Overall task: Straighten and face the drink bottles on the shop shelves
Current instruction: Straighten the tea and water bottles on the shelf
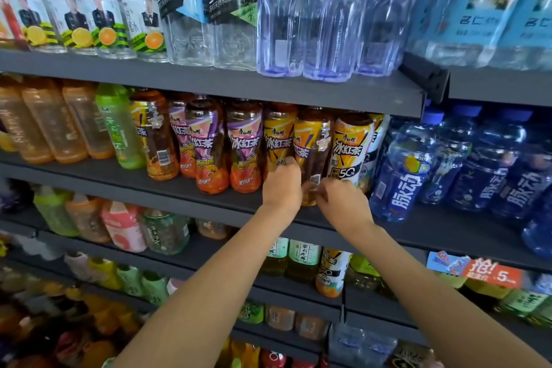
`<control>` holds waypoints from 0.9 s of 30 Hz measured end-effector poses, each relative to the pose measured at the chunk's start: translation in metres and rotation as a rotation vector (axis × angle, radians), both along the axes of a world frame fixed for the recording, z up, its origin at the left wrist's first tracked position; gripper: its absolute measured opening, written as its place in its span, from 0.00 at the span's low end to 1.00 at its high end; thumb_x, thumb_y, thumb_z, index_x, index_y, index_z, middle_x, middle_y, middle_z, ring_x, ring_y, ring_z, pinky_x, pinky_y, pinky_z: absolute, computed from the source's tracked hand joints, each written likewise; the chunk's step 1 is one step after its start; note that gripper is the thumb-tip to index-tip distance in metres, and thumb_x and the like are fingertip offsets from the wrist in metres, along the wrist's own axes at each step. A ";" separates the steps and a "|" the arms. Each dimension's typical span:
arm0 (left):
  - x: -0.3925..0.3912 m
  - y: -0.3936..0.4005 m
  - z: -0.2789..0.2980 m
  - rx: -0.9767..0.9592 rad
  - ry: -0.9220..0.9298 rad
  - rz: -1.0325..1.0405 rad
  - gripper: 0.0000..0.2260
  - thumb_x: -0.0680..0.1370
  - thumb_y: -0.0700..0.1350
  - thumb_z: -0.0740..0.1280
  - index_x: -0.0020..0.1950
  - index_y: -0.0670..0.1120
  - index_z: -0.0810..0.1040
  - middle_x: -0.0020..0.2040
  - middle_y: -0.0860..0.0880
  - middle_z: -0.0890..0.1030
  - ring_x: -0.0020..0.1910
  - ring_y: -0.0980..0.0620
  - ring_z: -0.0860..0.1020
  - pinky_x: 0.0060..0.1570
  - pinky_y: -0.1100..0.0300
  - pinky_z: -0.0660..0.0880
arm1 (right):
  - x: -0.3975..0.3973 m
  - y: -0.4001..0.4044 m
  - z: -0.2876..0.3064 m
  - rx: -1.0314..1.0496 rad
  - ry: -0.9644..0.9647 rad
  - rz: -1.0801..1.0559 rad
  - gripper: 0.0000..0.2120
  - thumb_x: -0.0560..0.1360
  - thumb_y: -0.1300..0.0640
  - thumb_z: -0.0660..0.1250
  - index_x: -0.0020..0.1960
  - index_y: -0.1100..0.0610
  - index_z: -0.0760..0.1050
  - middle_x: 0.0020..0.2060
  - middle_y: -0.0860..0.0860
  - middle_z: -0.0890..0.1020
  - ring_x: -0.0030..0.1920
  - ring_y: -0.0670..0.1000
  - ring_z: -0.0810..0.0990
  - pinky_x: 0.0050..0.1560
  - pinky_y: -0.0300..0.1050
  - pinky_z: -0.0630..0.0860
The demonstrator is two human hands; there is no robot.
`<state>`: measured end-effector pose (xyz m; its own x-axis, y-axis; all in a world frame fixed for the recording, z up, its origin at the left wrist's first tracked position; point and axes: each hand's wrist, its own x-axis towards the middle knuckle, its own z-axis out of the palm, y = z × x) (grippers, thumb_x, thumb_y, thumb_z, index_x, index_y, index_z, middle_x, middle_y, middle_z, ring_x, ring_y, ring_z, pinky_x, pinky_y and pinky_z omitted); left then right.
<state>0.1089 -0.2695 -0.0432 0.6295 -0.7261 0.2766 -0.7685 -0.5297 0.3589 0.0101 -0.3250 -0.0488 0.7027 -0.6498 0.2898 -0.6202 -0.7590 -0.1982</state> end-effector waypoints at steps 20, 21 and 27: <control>-0.027 0.079 -0.121 -0.237 -0.069 -0.372 0.10 0.72 0.33 0.64 0.52 0.40 0.73 0.46 0.46 0.74 0.44 0.48 0.74 0.44 0.64 0.66 | -0.031 -0.014 -0.177 0.613 -0.518 -0.387 0.29 0.68 0.53 0.75 0.61 0.66 0.67 0.49 0.60 0.77 0.51 0.61 0.77 0.45 0.49 0.73; -0.026 0.083 -0.120 -0.238 -0.070 -0.359 0.10 0.72 0.33 0.64 0.52 0.40 0.73 0.46 0.46 0.74 0.44 0.48 0.74 0.43 0.64 0.66 | -0.025 -0.015 -0.180 0.594 -0.517 -0.419 0.30 0.68 0.53 0.75 0.62 0.65 0.67 0.51 0.62 0.77 0.53 0.62 0.76 0.49 0.53 0.74; -0.023 0.100 -0.128 -0.226 -0.075 -0.317 0.10 0.72 0.35 0.61 0.52 0.40 0.73 0.45 0.46 0.74 0.42 0.48 0.75 0.42 0.62 0.69 | -0.034 -0.007 -0.180 0.582 -0.573 -0.442 0.29 0.66 0.54 0.77 0.59 0.64 0.67 0.55 0.61 0.77 0.55 0.61 0.77 0.47 0.50 0.73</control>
